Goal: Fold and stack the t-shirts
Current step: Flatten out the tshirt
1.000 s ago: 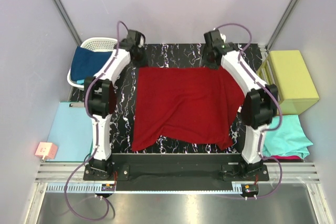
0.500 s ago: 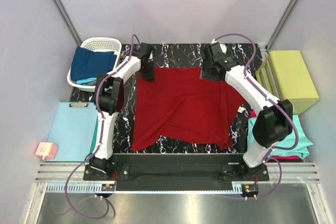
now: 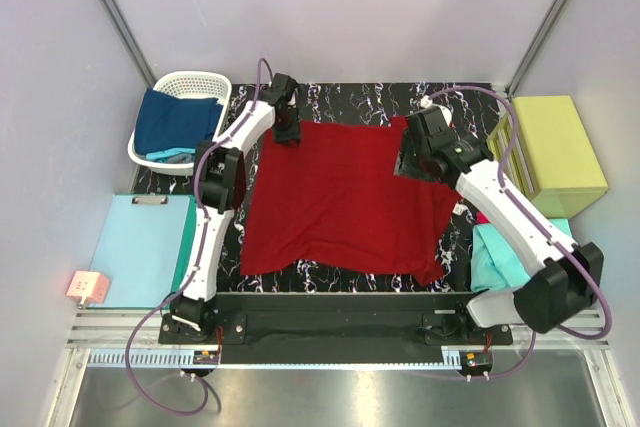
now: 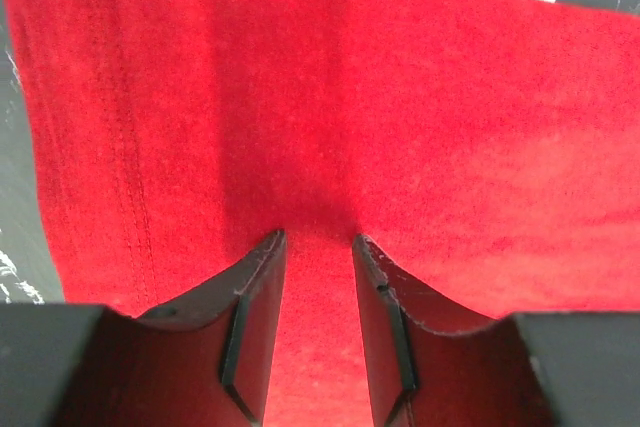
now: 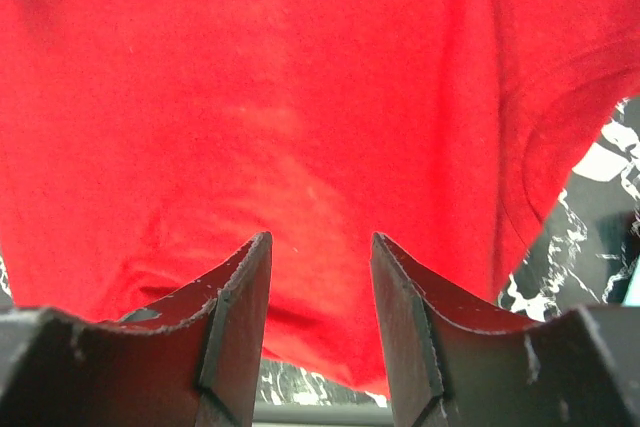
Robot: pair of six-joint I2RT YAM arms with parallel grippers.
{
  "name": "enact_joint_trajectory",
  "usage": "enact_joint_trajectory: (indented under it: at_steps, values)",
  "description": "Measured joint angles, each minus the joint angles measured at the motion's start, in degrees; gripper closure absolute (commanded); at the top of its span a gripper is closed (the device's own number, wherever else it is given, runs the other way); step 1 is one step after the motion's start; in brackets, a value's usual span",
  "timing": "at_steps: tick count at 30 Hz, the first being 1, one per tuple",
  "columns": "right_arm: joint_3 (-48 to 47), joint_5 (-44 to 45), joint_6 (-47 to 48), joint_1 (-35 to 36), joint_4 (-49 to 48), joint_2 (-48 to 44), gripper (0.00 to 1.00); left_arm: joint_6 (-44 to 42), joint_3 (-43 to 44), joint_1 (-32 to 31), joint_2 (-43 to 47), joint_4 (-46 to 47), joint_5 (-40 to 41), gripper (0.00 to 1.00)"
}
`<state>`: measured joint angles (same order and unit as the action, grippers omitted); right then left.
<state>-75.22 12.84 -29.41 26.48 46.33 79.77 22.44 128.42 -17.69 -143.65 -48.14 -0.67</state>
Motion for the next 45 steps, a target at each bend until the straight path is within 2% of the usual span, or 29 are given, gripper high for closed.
enact_joint_trajectory:
  at_steps: [3,9,15,22,23,29,32,35,39,42,45]
  values:
    - [1.0,-0.1,0.0,0.0,1.8,-3.0,0.48,0.1,7.4,0.9,-4.0,-2.7,0.2,0.6]
    - [1.2,0.0,0.0,0.0,4.9,-5.9,0.48,0.8,14.0,4.3,-7.7,-3.6,0.2,0.61]
    - [1.7,0.1,0.0,0.0,7.2,-7.1,0.48,1.6,15.2,7.7,-8.4,-3.6,0.2,0.59]
    - [4.3,0.1,0.0,0.0,8.0,-9.0,0.47,1.4,14.8,9.6,-8.2,-2.1,-0.5,0.48]
    - [4.7,0.1,0.0,0.0,8.0,-9.1,0.47,1.4,13.5,9.7,-7.5,-1.0,-0.7,0.42]
    - [6.6,0.0,-0.4,0.0,7.3,-9.4,0.45,2.0,-2.1,9.4,4.4,4.4,-1.2,0.25]
    - [8.4,0.3,-0.4,0.0,5.1,-9.5,0.48,3.2,-9.6,8.3,13.9,6.5,-1.2,0.23]
    - [9.5,1.4,-0.4,0.0,1.8,-7.2,0.53,4.0,-19.1,4.3,26.1,9.1,0.0,0.23]
    - [6.5,1.5,-1.2,-0.7,-3.0,4.8,0.59,4.5,-35.0,-9.0,45.1,12.6,4.7,0.23]
    - [-0.7,1.3,-1.6,-2.3,-4.5,16.8,0.61,5.4,-46.3,-17.9,55.5,13.9,6.1,0.23]
    - [-9.8,1.0,-2.0,-4.3,-5.9,26.7,0.6,6.7,-56.3,-20.2,63.0,12.7,7.5,0.22]
